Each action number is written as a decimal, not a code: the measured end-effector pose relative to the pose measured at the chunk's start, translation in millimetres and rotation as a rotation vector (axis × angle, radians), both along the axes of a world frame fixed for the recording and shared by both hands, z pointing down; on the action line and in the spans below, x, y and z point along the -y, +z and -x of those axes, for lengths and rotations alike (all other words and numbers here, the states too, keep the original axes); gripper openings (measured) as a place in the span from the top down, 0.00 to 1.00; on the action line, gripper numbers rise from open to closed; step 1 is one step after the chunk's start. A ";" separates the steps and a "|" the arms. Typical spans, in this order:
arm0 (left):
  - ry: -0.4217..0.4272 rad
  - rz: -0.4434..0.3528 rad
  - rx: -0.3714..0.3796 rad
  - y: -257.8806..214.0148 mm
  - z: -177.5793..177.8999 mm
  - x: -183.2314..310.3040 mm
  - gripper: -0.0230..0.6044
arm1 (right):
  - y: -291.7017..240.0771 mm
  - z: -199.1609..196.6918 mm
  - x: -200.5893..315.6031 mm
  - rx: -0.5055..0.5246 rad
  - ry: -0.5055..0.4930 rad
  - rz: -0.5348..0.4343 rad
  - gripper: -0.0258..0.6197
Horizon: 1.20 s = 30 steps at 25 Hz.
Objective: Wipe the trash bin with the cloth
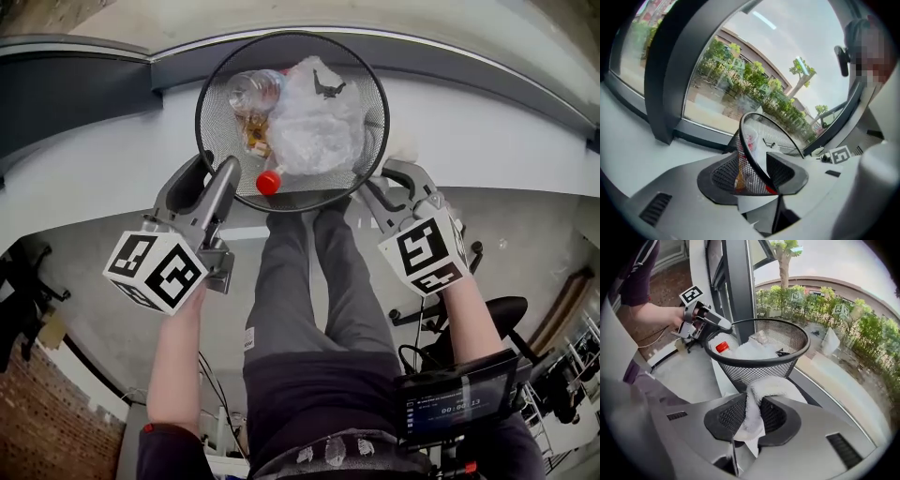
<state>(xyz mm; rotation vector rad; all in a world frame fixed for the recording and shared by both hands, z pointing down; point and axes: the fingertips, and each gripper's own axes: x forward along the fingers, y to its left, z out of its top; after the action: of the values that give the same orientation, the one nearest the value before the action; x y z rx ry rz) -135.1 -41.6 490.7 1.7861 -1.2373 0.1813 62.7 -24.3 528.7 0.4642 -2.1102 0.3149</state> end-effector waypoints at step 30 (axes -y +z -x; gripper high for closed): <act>-0.671 0.154 -0.398 16.1 3.5 -33.9 0.73 | 4.4 51.8 -57.6 -0.017 -0.112 0.111 0.84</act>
<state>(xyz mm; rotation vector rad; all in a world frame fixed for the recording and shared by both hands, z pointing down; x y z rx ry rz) -138.6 -7.7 506.8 1.1231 -1.4038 -0.4313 10.9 33.3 533.0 0.2818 -2.0810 0.3606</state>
